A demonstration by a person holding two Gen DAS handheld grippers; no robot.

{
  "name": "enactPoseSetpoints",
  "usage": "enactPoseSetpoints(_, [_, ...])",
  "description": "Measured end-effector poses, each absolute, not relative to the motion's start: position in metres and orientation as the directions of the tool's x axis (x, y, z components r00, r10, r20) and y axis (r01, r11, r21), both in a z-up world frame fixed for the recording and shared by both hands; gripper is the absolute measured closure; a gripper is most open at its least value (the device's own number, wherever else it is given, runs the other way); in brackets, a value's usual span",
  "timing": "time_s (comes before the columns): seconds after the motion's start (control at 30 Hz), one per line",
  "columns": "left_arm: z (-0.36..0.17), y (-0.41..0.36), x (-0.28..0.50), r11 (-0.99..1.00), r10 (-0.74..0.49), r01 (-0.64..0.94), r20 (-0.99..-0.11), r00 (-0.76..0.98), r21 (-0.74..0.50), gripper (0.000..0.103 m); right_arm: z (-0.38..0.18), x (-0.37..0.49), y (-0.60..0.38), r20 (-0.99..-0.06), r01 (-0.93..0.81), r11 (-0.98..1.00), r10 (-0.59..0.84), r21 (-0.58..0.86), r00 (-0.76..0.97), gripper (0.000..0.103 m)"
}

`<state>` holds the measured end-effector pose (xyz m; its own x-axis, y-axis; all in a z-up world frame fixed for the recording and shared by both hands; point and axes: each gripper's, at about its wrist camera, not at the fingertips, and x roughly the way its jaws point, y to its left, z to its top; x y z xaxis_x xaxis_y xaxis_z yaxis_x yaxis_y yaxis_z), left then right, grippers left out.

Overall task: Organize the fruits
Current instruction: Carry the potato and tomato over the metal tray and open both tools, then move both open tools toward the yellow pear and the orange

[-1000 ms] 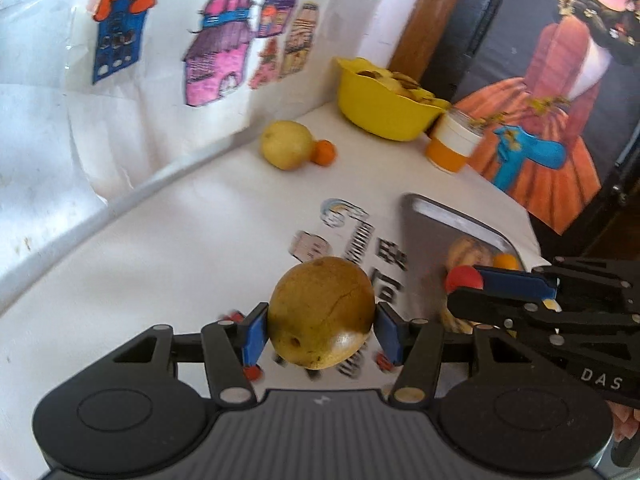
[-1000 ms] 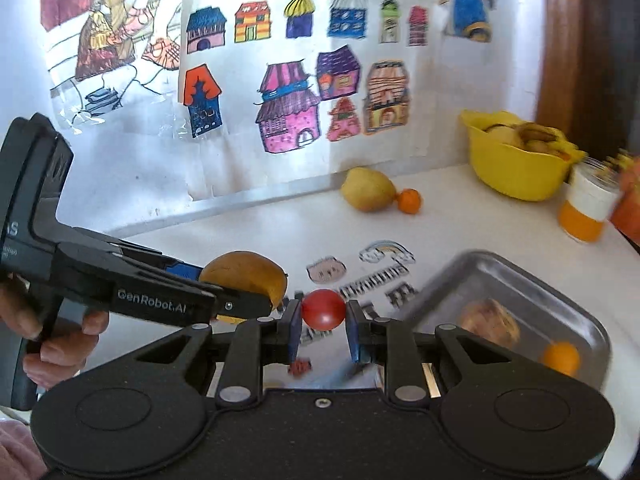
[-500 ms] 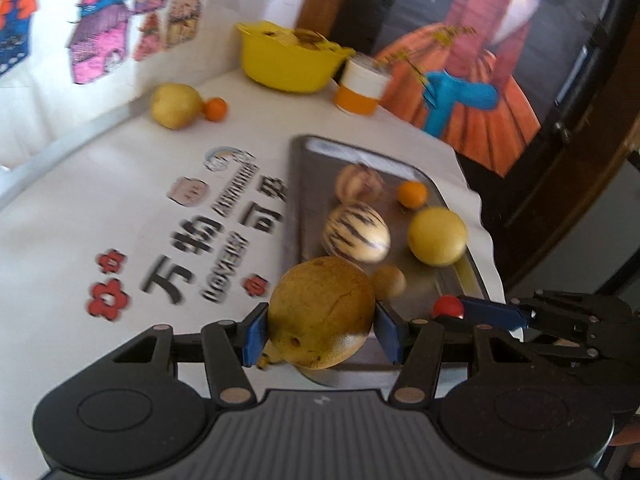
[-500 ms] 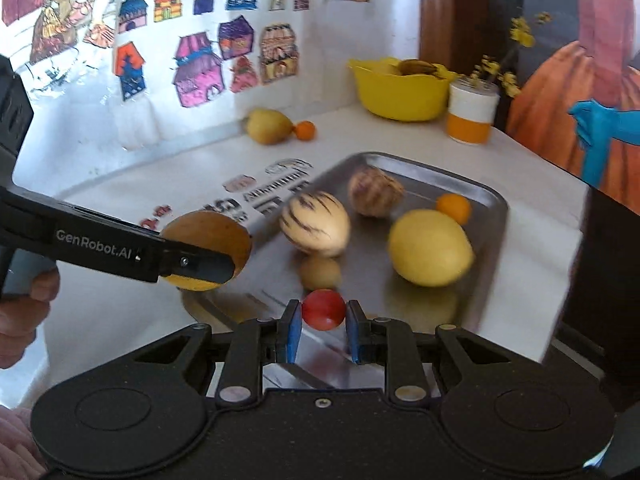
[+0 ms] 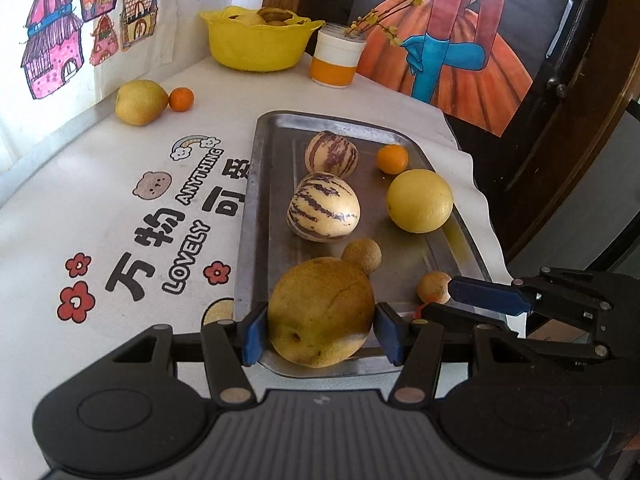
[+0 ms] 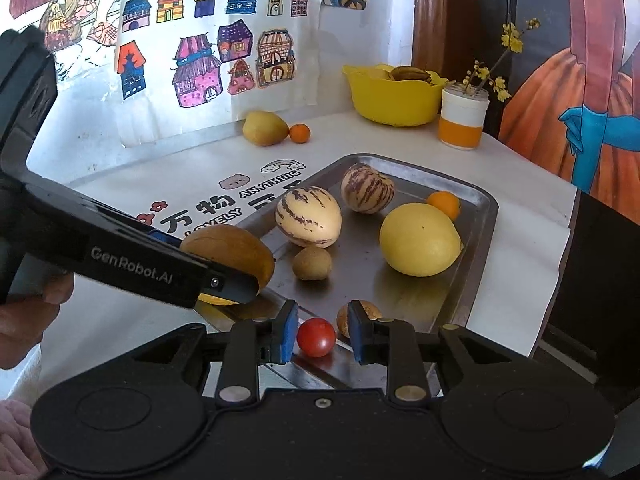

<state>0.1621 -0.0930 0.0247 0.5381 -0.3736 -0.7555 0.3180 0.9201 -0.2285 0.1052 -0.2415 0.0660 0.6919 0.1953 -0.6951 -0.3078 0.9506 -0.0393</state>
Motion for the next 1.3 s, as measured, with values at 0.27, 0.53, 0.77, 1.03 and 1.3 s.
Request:
enactPoseSetpoints(0.27, [0.042,-0.080,0.158,0.917,-0.391,0.315,-0.712,0.583,-0.246,0.027,0.086,0.092,-0.248,-0.659,-0.268,0.962,0.167,-0.055,0.734,0.022])
enactPoseSetpoints(0.53, [0.062,-0.047,0.152,0.941,-0.335,0.219,-0.644,0.688,-0.256,0.001,0.109,0.080,-0.236,-0.635,-0.263,0.957,0.129,-0.121,0.762,0.001])
enactPoseSetpoints(0.77, [0.070,-0.004,0.149,0.975,-0.206,0.104,-0.637,0.743,-0.195,0.001,0.121,0.082,-0.209,-0.636,-0.312,0.937,0.146,-0.157,0.758,0.001])
enactPoseSetpoints(1.03, [0.078,0.044,0.149,0.994,-0.060,-0.013,-0.637,0.769,-0.110,0.001,0.141,0.095,-0.172,-0.625,-0.403,0.891,0.196,-0.208,0.756,0.001])
enactPoseSetpoints(1.3, [0.094,0.065,0.166,0.997,-0.021,-0.030,-0.617,0.787,-0.072,0.000,0.191,0.151,-0.155,-0.667,-0.599,0.796,0.401,-0.085,0.627,0.001])
